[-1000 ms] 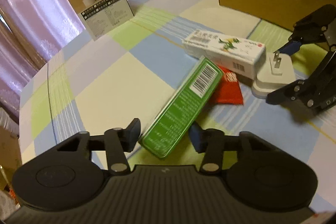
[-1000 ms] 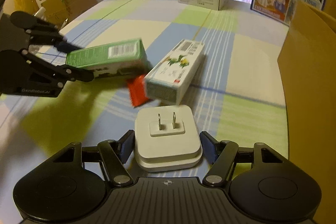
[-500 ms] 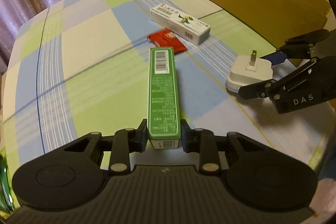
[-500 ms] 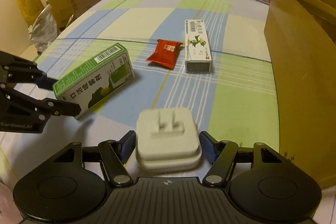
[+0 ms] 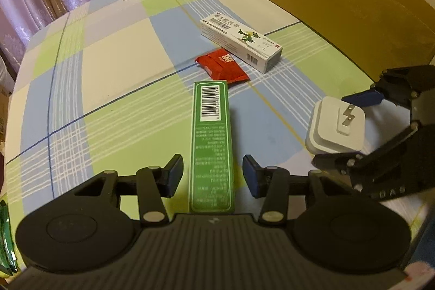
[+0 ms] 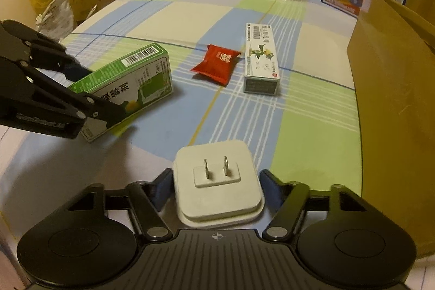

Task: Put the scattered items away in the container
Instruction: 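Grasp the green medicine box with the left tool while the right grasps the white charger, then carry the green box and white charger over the cardboard box with both tools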

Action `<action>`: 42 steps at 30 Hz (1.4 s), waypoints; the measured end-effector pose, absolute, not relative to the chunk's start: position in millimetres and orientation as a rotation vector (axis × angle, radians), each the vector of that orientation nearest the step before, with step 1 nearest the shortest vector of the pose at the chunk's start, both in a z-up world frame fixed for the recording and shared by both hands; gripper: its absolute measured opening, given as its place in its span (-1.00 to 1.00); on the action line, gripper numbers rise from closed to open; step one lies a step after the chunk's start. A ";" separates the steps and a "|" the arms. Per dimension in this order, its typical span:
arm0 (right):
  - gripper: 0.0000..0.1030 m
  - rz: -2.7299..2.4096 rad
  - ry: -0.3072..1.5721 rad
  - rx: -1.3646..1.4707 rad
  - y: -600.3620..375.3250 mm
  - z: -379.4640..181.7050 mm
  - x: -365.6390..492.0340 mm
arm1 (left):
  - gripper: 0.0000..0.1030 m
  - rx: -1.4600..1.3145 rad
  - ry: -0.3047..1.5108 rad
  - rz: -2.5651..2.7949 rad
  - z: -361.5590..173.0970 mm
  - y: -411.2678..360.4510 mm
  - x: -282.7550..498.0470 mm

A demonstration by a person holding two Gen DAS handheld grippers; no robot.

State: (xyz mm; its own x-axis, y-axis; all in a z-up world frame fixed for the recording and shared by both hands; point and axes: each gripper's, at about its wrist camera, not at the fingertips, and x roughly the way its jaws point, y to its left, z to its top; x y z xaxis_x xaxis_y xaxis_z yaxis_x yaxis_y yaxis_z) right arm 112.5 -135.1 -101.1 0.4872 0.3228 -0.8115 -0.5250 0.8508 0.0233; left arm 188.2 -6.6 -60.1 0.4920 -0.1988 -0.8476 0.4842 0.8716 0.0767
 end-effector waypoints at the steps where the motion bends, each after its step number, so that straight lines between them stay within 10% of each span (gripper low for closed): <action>1: 0.24 0.519 0.928 -0.233 -135.8 -101.1 112.7 | -0.30 0.327 0.984 -0.421 -62.1 -7.8 189.5; 2: 0.23 0.516 0.929 -0.223 -136.6 -101.0 112.9 | -0.51 0.328 0.993 -0.417 -63.8 -8.8 190.3; 42: 0.23 0.276 0.630 -0.023 -316.2 87.2 86.4 | -0.51 0.275 0.755 -0.554 113.6 -150.9 134.2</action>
